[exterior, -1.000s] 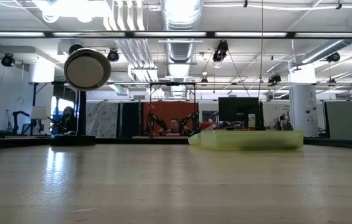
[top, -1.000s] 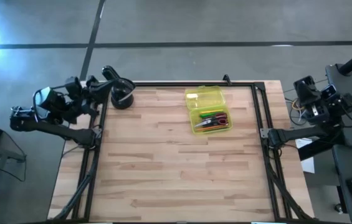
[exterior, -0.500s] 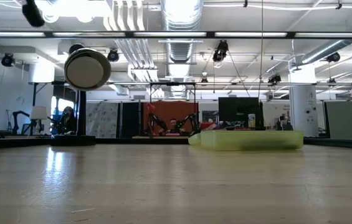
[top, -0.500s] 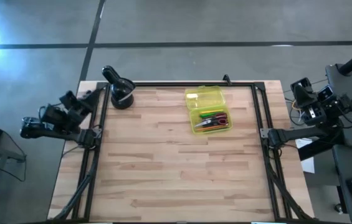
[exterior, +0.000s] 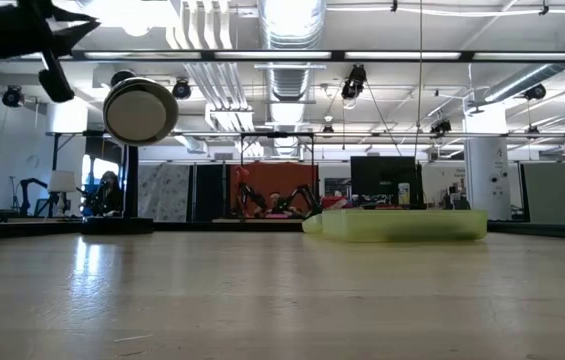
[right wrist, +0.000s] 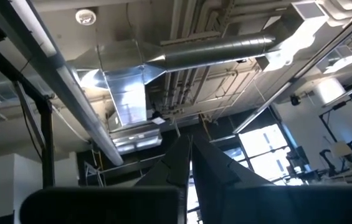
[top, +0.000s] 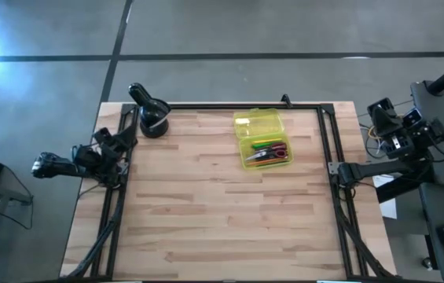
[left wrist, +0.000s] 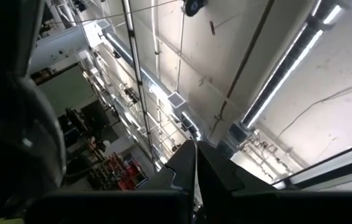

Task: Pick & place school supplies into a supply box
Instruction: Return to Home Position

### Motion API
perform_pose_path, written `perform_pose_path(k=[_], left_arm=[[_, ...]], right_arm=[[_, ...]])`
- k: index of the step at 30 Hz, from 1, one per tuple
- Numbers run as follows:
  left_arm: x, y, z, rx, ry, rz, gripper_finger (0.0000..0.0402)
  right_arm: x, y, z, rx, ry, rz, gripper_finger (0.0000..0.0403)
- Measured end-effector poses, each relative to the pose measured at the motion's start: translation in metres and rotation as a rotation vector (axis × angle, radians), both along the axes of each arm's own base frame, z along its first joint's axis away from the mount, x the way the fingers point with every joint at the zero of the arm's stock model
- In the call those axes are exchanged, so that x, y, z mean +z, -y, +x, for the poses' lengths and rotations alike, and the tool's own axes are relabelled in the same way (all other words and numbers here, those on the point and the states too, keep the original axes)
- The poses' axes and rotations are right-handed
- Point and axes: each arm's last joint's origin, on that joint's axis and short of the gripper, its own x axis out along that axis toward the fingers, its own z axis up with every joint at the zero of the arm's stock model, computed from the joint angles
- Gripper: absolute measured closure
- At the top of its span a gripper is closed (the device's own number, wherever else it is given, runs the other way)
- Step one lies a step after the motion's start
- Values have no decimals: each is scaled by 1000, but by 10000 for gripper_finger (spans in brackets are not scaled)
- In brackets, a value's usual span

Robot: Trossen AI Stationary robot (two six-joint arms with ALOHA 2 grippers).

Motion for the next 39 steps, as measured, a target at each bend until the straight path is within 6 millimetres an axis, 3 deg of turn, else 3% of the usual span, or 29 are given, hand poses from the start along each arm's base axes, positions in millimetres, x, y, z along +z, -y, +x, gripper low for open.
perform_pose_path(k=[9,14,19,29,39], left_arm=[[-11,-1,5,44,-78,-43,401],[-13,-1,6,44,-106,-44,401],[-16,-1,9,18,-114,-74,401],[-18,0,10,0,-135,-72,401],[-29,5,19,-162,-273,30,401]], right_arm=[[-12,-2,13,50,-7,37,394],[-37,-6,36,80,-2,82,394],[-66,-9,52,105,109,117,394],[-115,-7,58,75,333,227,394],[-116,-7,59,55,314,234,394]])
